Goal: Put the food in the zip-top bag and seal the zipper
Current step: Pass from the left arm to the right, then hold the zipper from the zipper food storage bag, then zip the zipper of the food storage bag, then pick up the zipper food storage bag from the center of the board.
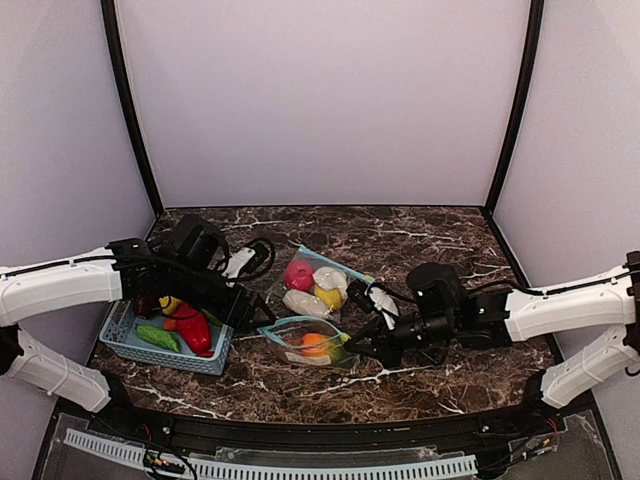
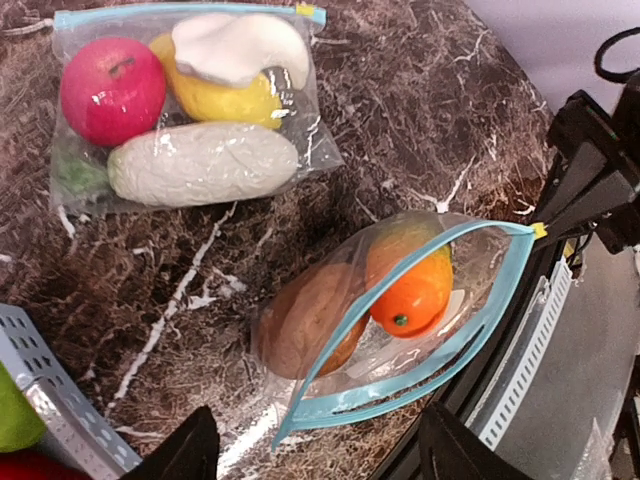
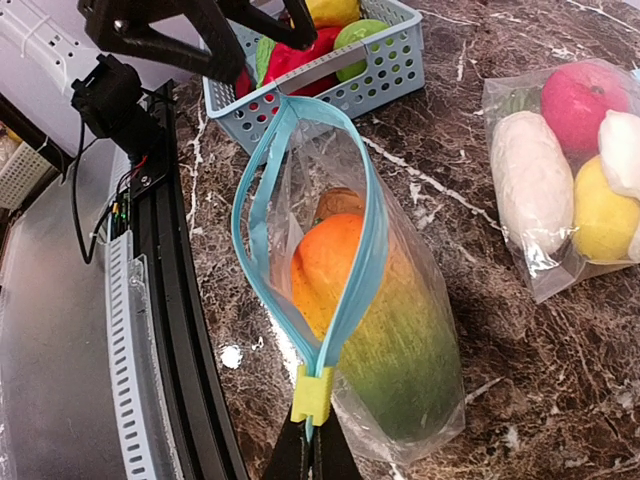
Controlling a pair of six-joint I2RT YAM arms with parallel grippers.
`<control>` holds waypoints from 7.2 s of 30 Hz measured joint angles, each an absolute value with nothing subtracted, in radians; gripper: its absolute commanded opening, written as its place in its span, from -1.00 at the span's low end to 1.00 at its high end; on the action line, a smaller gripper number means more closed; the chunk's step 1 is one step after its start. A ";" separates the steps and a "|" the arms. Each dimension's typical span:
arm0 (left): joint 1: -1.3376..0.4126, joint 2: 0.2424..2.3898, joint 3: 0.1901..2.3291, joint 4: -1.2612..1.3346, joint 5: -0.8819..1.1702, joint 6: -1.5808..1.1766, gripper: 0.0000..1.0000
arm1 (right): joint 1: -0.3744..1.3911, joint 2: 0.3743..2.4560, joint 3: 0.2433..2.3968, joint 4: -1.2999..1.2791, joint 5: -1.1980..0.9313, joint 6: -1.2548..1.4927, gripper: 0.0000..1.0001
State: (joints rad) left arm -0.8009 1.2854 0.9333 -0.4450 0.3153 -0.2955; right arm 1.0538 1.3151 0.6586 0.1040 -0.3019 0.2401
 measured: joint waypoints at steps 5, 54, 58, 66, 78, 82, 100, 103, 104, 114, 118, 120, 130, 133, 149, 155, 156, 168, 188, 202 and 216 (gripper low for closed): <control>-0.836 1.150 0.945 -0.490 0.164 -0.218 0.60 | 1.055 1.330 0.662 0.116 -0.357 0.240 -1.00; -0.969 1.657 1.113 -0.037 0.760 0.056 -0.57 | 0.968 1.346 0.614 0.248 -0.596 0.331 -1.00; -0.969 1.661 1.119 -0.054 0.760 0.061 -0.55 | 0.968 1.346 0.603 0.261 -0.596 0.339 -1.00; -0.977 1.680 1.148 -0.104 0.740 0.085 -0.56 | 0.961 1.343 0.587 0.265 -0.599 0.346 -1.00; -0.998 1.708 1.163 -0.121 0.719 0.095 -0.67 | 0.958 1.329 0.561 0.270 -0.606 0.360 -1.00; -1.003 1.710 1.163 -0.121 0.709 0.095 -0.77 | 0.955 1.318 0.551 0.270 -0.606 0.364 -1.00; -1.011 1.716 1.180 -0.126 0.688 0.093 -0.99 | 0.951 1.280 0.538 0.252 -0.573 0.372 -1.00; -1.015 1.716 1.196 -0.139 0.670 0.102 -0.99 | 0.948 1.260 0.536 0.238 -0.556 0.371 -1.00; -1.016 1.716 1.200 -0.144 0.665 0.106 -0.99 | 0.948 1.253 0.536 0.233 -0.550 0.369 -1.00; -1.009 1.708 1.222 -0.172 0.633 0.136 -0.99 | 0.940 1.179 0.515 0.194 -0.497 0.350 -1.00; -0.994 1.691 1.222 -0.199 0.629 0.141 -0.99 | 0.930 1.153 0.507 0.189 -0.479 0.348 -1.00; -0.989 1.684 1.222 -0.212 0.627 0.144 -0.99 | 0.926 1.142 0.506 0.186 -0.470 0.348 -1.00; -0.970 1.653 1.195 -0.245 0.609 0.147 -0.99 | 0.918 1.120 0.504 0.160 -0.417 0.346 -1.00; -0.960 1.641 1.184 -0.256 0.605 0.147 -0.99 | 0.911 1.111 0.504 0.149 -0.392 0.349 -1.00; -0.931 1.611 1.131 -0.278 0.589 0.147 -0.99 | 0.888 1.088 0.504 0.097 -0.295 0.382 -1.00; -0.923 1.587 1.108 -0.279 0.582 0.146 -0.99 | 0.876 1.089 0.504 0.077 -0.267 0.395 -1.00; -0.921 1.582 1.104 -0.279 0.581 0.146 -0.99 | 0.875 1.089 0.504 0.074 -0.264 0.399 -1.00; -0.899 1.552 1.061 -0.281 0.568 0.145 -0.99 | 0.830 1.089 0.504 0.046 -0.231 0.424 -1.00; -0.897 1.541 1.060 -0.335 0.738 0.071 -0.99 | 0.914 1.131 0.694 0.051 -0.462 0.249 0.65; -0.897 1.572 1.067 -0.371 0.823 0.044 -0.99 | 1.024 1.438 0.681 0.349 -0.579 0.228 0.52; -0.897 1.590 1.068 -0.377 0.850 0.007 -0.99 | 1.065 1.545 0.675 0.455 -0.584 0.192 -0.13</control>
